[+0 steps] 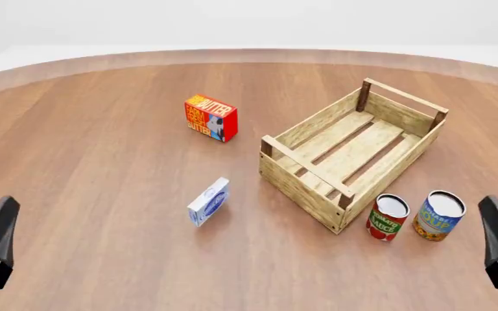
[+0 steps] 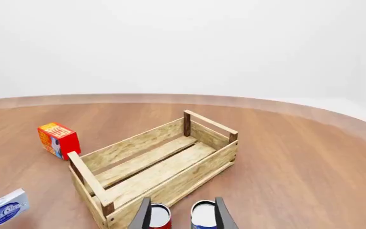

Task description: Pick up the tomato sauce, and put it in the wooden tray.

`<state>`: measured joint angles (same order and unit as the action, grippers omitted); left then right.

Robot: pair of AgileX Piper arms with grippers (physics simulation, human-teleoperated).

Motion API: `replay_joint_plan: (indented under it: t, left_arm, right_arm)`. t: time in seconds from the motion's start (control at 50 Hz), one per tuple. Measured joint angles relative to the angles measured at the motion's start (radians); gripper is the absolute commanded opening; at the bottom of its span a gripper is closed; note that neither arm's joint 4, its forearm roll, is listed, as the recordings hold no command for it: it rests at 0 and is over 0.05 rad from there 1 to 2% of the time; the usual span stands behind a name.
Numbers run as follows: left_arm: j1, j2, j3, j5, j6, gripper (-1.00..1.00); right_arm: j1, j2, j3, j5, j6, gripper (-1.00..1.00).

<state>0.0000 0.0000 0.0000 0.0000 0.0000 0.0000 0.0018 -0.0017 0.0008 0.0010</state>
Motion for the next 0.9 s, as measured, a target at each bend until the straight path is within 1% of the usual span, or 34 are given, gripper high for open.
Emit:
replay_joint_plan:
  t: [0.36,0.66,0.9]
  left_arm:
    - [0.0,0.0,0.0,0.0,0.0,1.0]
    - [0.0,0.0,0.0,0.0,0.0,1.0]
    - [0.0,0.0,0.0,0.0,0.0,1.0]
  right_arm:
    - [0.007,0.008,-0.013,0.012,-0.002,1.0]
    - [0.019,0.021,-0.033,0.026,-0.017,1.0]
    - [0.038,0.054,-0.035,0.012,-0.034,1.0]
